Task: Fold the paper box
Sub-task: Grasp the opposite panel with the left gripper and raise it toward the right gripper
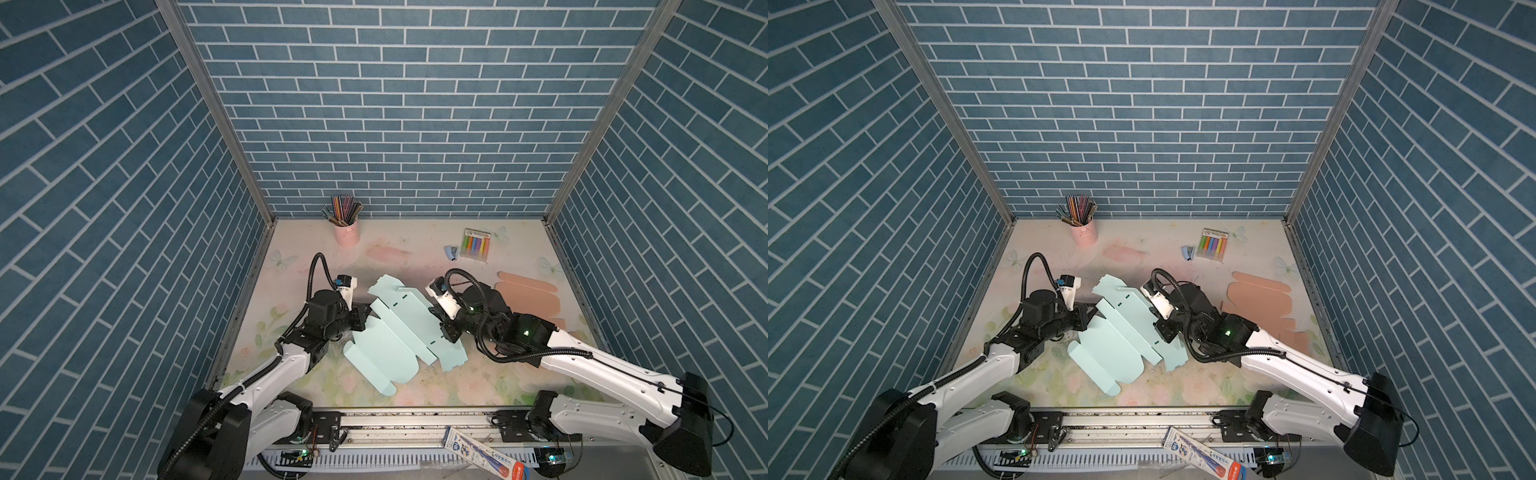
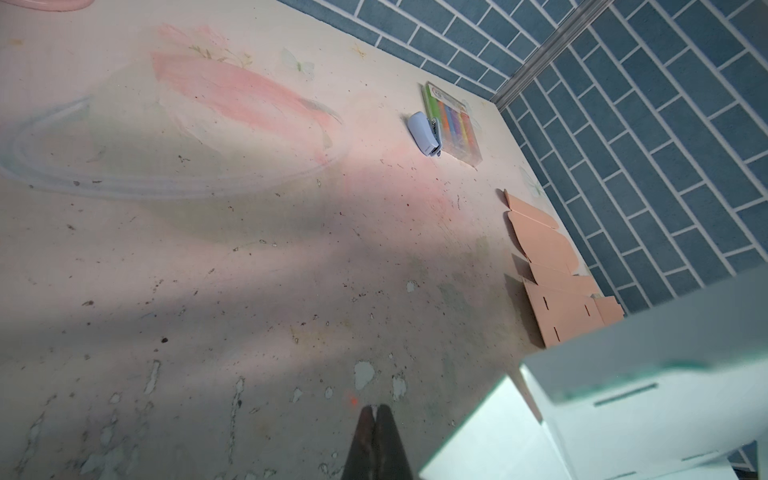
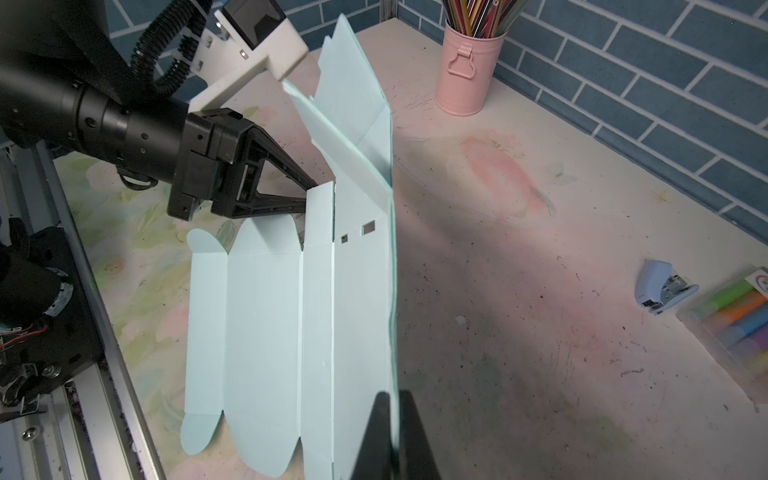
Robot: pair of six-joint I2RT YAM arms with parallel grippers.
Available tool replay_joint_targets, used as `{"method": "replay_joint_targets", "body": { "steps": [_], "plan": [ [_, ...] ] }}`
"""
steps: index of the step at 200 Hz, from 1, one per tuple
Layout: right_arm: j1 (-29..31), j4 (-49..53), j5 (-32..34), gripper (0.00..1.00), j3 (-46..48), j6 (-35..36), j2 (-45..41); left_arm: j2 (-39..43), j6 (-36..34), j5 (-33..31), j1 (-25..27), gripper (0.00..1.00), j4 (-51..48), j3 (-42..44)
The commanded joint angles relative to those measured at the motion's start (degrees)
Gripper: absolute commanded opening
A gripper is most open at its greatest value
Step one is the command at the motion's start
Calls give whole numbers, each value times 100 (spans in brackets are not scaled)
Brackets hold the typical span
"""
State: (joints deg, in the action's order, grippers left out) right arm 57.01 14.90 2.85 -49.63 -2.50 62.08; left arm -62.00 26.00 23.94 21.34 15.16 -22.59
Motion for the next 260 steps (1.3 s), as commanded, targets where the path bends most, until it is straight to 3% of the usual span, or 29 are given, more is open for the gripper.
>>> {"method": "replay_joint_targets", "body": {
  "steps": [1,69,159,204,260],
  "plan": [
    [26,-174,99,1,50,237,-40,41,-45,232,-30,0,226,-57],
    [22,-20,528,1,12,260,63,90,136,498,149,0,493,36],
    [20,-80,817,0,-12,416,193,247,147,-1,1026,0,407,143],
    [51,-162,800,0,-34,606,380,138,286,-199,1426,0,878,389],
    [281,14,1142,0,-93,893,602,284,258,-432,1459,0,825,535]
  ]
}}
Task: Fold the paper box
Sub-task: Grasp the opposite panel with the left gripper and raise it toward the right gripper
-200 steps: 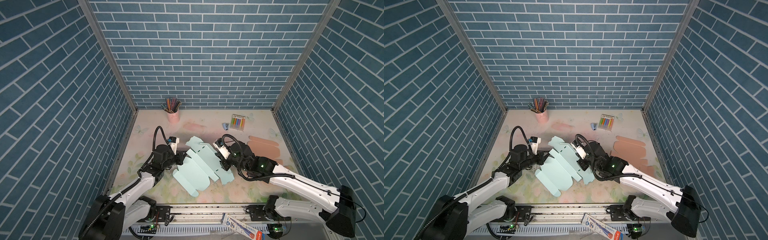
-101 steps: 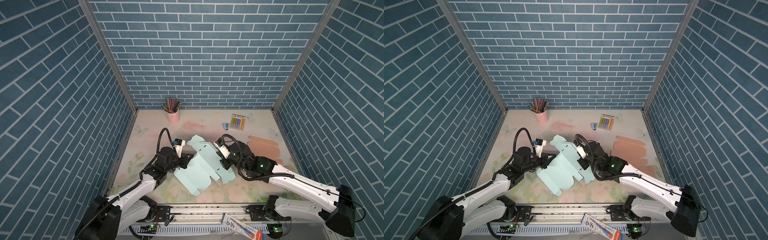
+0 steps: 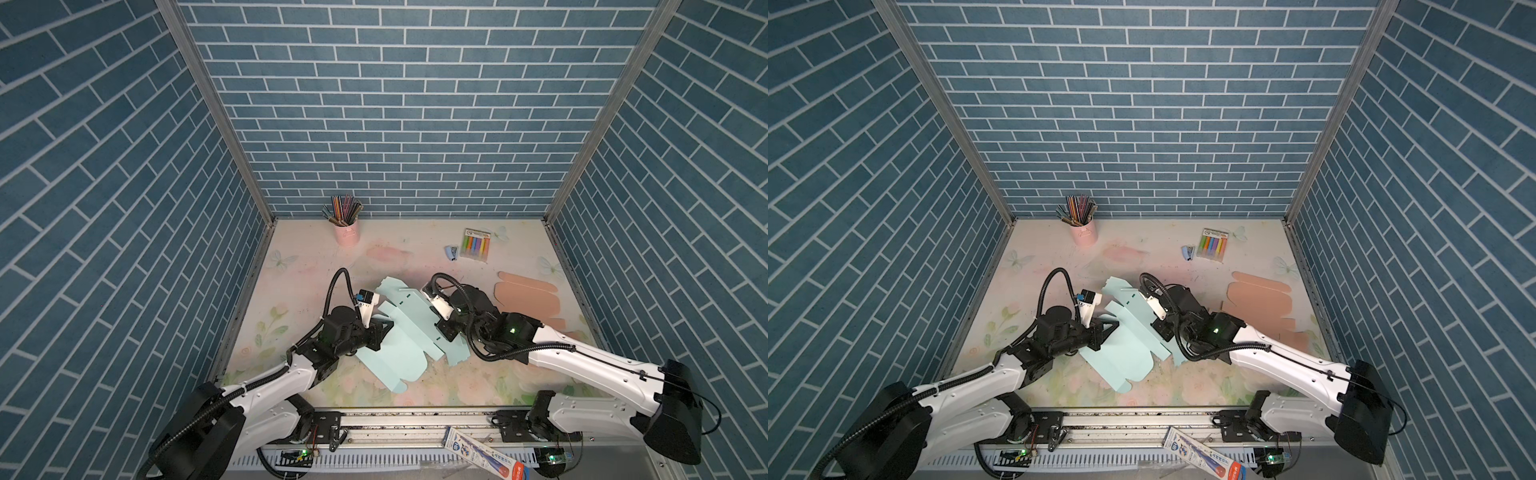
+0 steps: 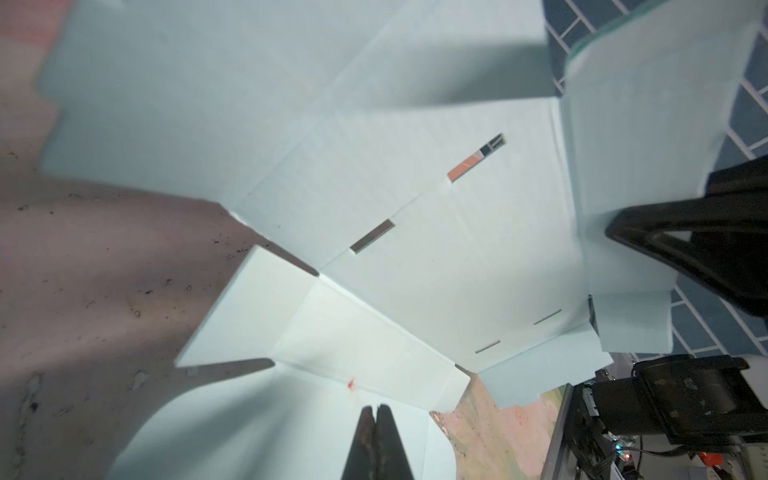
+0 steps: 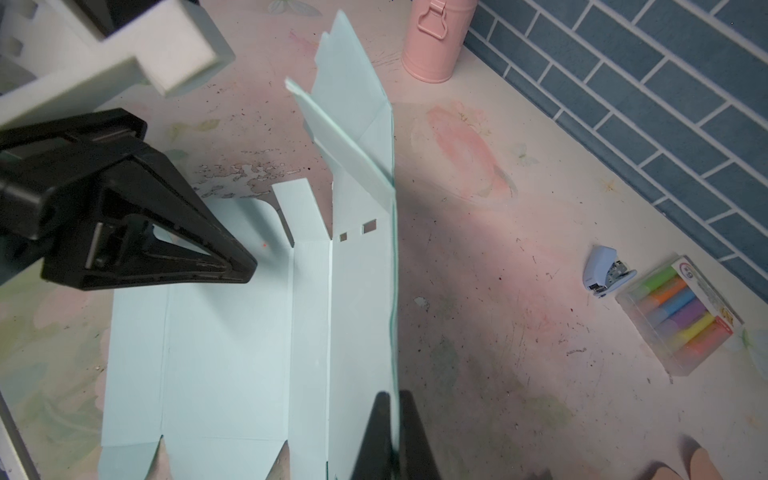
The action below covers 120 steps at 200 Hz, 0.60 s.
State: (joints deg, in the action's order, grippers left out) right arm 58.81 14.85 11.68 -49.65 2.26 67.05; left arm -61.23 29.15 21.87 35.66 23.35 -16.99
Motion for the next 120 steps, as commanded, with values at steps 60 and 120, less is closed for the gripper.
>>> {"method": "replay_joint_targets", "body": {
  "steps": [60,120],
  "plan": [
    [453,68,1387,0,-7,878,307,1039,89,-536,-94,0,-558,-200],
    [1091,-64,2762,0,-124,1318,1066,1228,113,-701,-90,0,-911,-616]
  ]
}}
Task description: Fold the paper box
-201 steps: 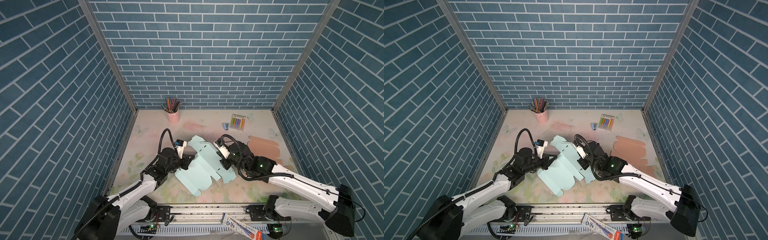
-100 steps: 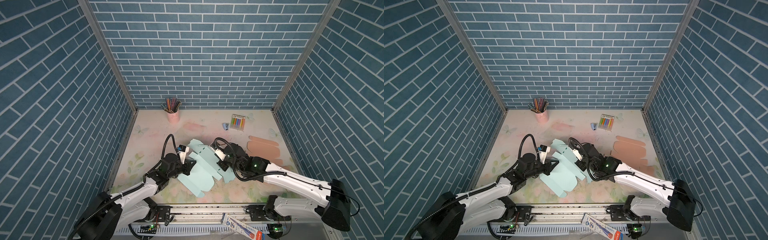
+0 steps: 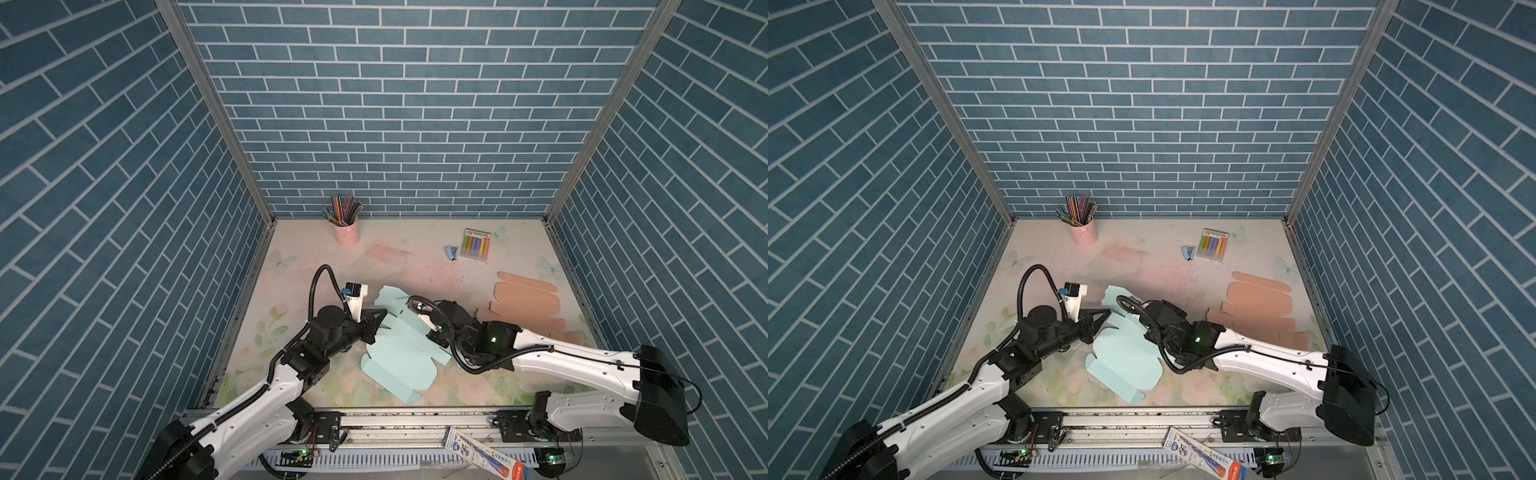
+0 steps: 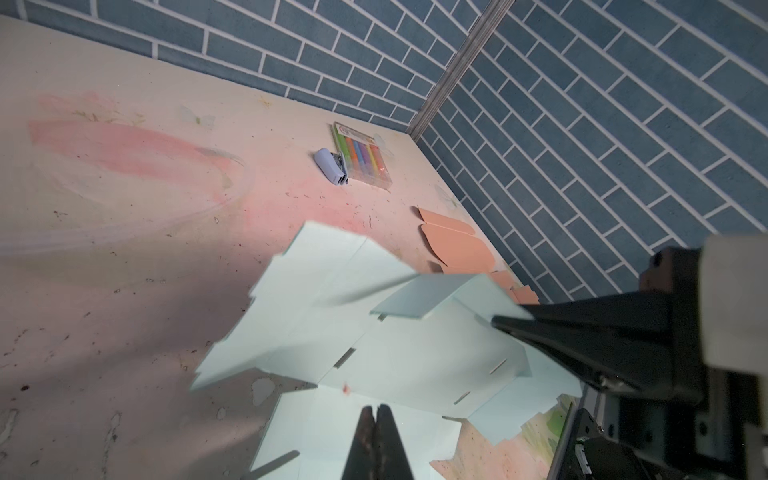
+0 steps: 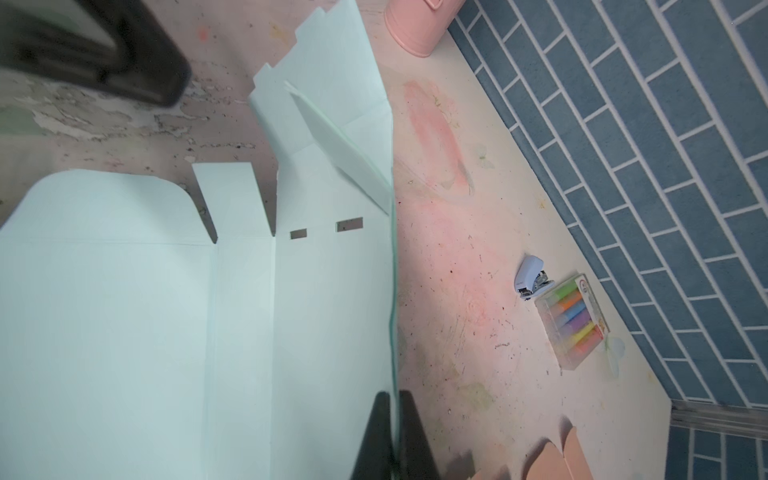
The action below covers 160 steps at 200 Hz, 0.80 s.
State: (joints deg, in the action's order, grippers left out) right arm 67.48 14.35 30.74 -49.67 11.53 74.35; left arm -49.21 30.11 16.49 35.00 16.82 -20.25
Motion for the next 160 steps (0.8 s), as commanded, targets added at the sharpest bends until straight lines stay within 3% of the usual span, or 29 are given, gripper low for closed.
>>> {"method": "replay_joint_targets", "body": {
  "steps": [1,35,93,160],
  "plan": [
    [223,-14,856,0,-122,392,336,26,19,-173,-27,0,-271,-302],
    [413,-243,1115,0,-87,589,513,87,12,-536,-64,0,-402,-453],
    [740,-741,1471,0,52,968,558,-661,176,-250,24,0,147,-459],
    [922,-1714,2245,0,379,1747,578,-634,435,-255,278,0,477,59]
  ]
}}
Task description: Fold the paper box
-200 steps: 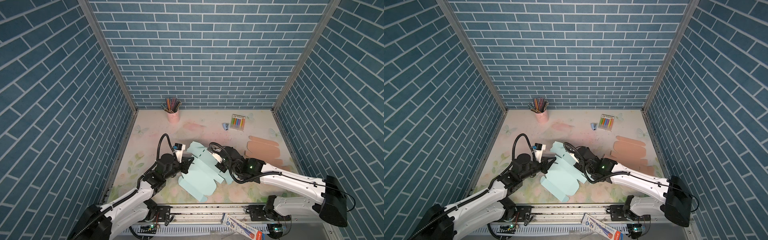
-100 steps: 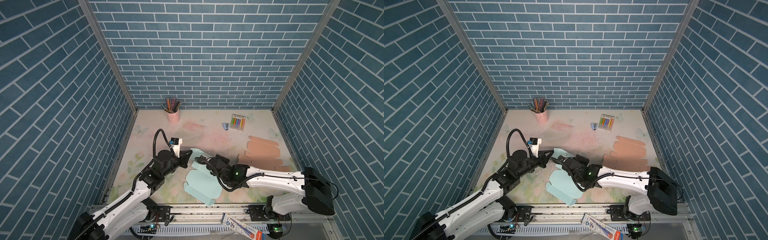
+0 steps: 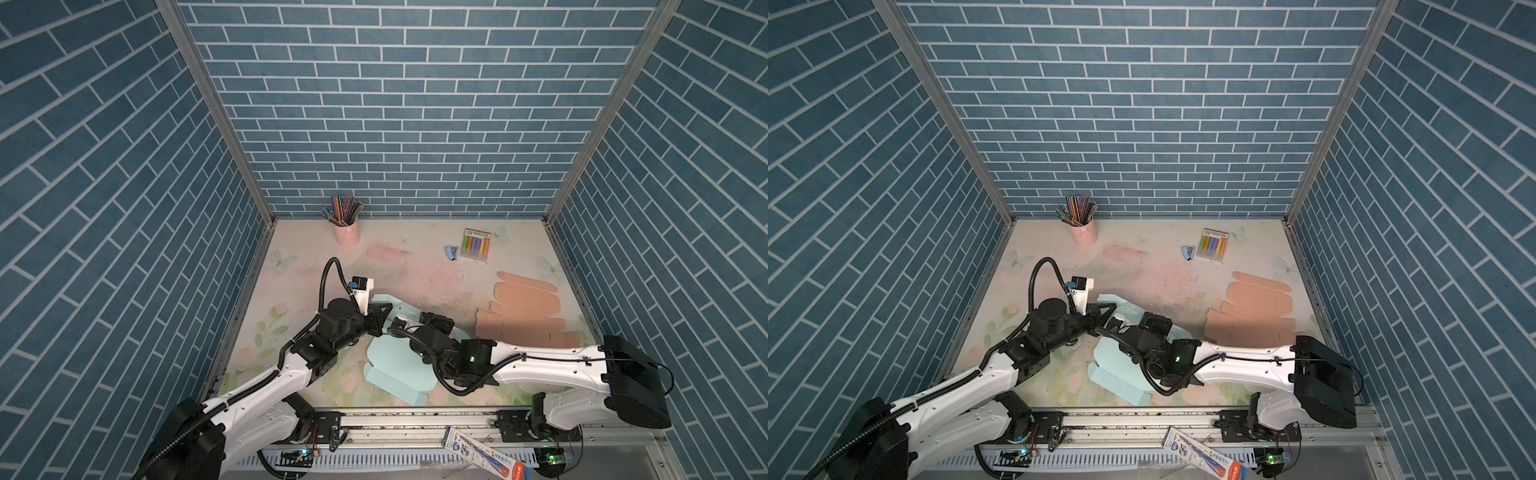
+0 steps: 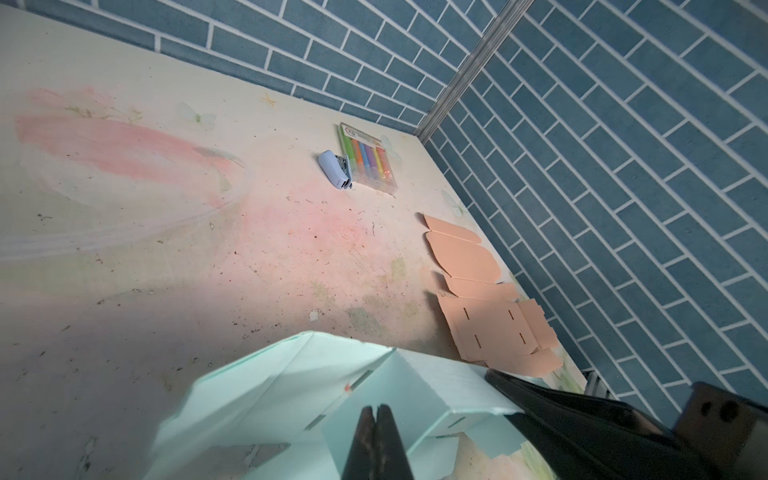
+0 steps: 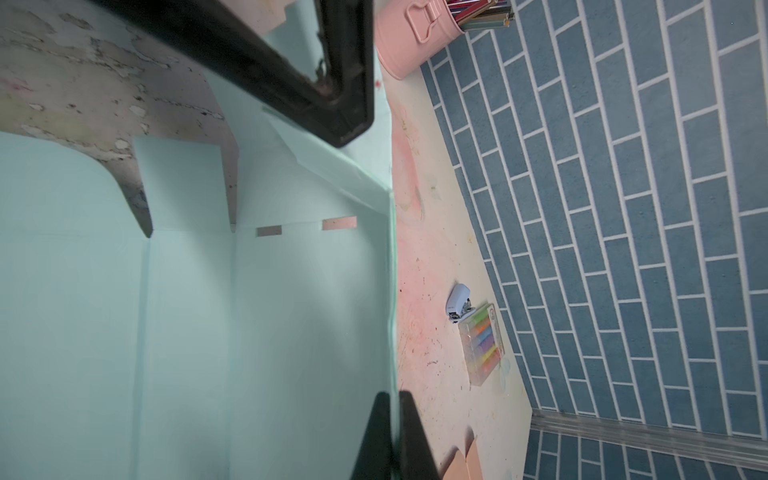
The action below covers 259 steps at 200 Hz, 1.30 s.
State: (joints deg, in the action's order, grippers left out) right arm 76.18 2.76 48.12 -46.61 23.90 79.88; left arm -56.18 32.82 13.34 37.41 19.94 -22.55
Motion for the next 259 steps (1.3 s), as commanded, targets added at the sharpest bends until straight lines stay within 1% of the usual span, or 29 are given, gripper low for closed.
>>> {"method": "replay_joint_targets", "body": {
  "steps": [1,20,30,44,60,70,85,103,124,148,159,167,210,240,259],
  "plan": [
    [53,-570,515,0,73,523,27,72,163,48,25,0,149,292],
    [130,-832,758,0,169,938,134,399,31,-201,-3,0,-229,295],
    [174,-1012,875,0,236,1188,204,656,-63,-249,-155,0,-411,260],
    [225,-1231,963,0,332,1496,276,982,-141,-147,-528,0,-526,258],
    [255,-1383,999,0,380,1748,344,1137,-169,169,-1177,0,-453,334],
    [265,-1425,974,0,396,1839,383,1027,-141,424,-1597,0,-271,400],
    [291,-1502,912,0,404,1971,440,541,-70,815,-2121,0,91,415],
    [309,-1615,940,0,413,2146,566,-169,-99,1049,-2415,0,511,311],
    [327,-1738,938,0,437,2315,667,-1040,-263,1198,-2485,0,951,69],
    [327,-2032,854,0,537,2598,754,-2158,-316,1681,-2493,0,1161,-384],
    [318,-2243,866,0,597,2780,816,-2505,-311,1895,-2451,0,1206,-516],
    [297,-2344,855,0,625,2857,851,-2653,-302,1935,-2395,0,1284,-530],
    [196,-2490,621,0,686,2979,936,-2758,-443,1819,-1909,0,1347,-374],
    [135,-2569,560,0,697,3029,1027,-2529,-473,1738,-1696,0,1259,-148],
    [110,-2663,524,0,714,3059,1106,-2345,-525,1568,-1540,0,979,-75]
  ]
}}
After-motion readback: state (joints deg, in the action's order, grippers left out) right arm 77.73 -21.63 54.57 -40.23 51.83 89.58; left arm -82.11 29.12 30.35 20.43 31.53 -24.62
